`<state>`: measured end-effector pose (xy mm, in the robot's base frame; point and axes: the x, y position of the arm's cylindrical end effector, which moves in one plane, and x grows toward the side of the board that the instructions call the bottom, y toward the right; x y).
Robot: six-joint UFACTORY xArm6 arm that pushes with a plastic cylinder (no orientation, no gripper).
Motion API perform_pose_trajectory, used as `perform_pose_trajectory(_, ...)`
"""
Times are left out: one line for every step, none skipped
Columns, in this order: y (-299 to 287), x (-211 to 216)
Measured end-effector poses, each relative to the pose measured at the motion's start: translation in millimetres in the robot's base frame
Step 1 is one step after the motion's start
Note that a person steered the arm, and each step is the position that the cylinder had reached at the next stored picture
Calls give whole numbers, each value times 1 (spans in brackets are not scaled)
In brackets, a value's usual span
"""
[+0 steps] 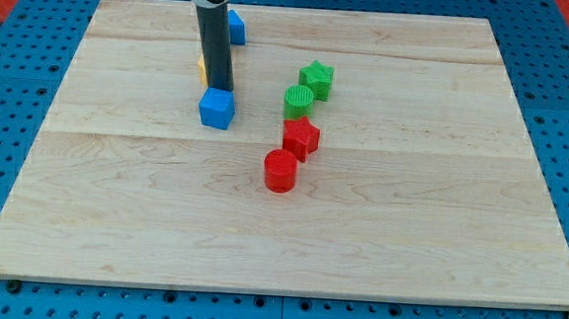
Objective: Move blue cube to the bottom left of yellow hexagon
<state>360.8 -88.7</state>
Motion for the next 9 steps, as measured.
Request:
perform_pose_trajectory(0,-7)
perform_pose_trajectory(16,-3)
perform_pose_trajectory(45,6)
perform_pose_trajectory(44,41)
perform_pose_trajectory(21,50)
perform_pose_trajectory(-19,49)
perform_pose_trajectory(-10,56)
perform_pose_trajectory(-39,70)
perform_pose_trajectory(-54,58)
